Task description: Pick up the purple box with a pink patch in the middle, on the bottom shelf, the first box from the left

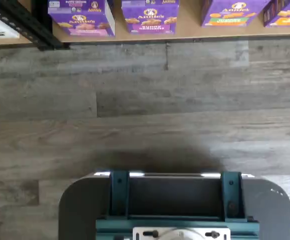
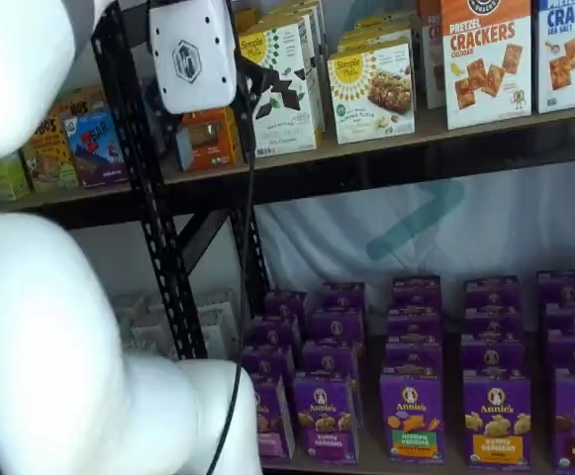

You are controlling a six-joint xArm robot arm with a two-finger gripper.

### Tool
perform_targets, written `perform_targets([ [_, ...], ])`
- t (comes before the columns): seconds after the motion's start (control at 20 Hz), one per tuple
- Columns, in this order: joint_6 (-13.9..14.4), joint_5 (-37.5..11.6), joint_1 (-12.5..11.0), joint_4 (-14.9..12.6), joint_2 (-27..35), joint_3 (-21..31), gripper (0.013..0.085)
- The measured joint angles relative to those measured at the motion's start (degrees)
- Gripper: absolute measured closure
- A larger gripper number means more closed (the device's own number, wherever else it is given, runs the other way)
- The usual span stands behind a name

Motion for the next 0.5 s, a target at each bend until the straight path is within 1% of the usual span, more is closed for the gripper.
perform_targets([
  [0.2,1.36,-2.81,1.78,-0.95,-1.08,2.21,0.013],
  [0.5,3.47,-5.43,3.88,-0.68,-1.43,5.84,0.013],
])
